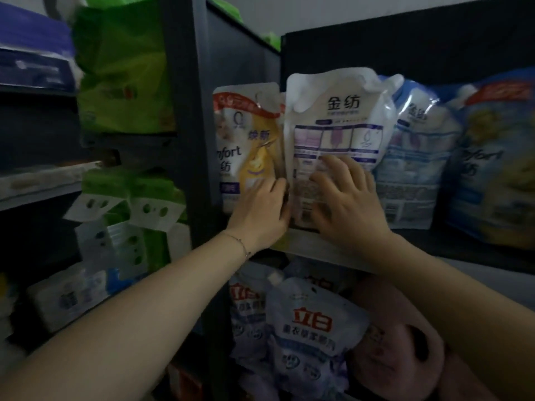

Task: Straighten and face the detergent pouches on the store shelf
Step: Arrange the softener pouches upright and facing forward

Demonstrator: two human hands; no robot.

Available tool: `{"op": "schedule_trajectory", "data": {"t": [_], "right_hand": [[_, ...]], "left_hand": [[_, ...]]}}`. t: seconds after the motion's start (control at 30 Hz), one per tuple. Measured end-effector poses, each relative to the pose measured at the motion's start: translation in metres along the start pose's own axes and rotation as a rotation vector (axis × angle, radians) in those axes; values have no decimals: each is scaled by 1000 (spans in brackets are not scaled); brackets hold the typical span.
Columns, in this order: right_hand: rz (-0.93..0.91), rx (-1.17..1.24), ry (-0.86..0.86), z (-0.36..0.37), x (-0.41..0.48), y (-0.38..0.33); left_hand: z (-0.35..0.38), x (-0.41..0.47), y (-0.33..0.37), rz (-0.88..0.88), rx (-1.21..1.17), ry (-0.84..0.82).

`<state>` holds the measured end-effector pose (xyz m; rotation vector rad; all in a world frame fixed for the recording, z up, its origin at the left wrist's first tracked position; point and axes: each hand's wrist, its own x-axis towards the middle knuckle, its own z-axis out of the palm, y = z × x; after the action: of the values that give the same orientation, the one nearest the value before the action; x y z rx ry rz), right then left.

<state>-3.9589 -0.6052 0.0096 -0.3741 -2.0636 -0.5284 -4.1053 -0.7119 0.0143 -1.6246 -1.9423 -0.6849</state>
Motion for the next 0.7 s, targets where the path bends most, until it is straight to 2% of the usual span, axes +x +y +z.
{"op": "schedule_trajectory", "data": {"t": [0.1,0.2,0.5,0.7], "right_hand": [[-19,-12,1,2,-8,5],[108,50,-12,3,-5,2],[490,-30,114,8,-2,2],[497,-116,202,9,-1,-1]], "left_hand": [[9,22,5,-12,-171,42],[14,34,2,-29,-303,70],[42,36,-9,33,-331,210],[46,36,-9,-67,-536,315]]}}
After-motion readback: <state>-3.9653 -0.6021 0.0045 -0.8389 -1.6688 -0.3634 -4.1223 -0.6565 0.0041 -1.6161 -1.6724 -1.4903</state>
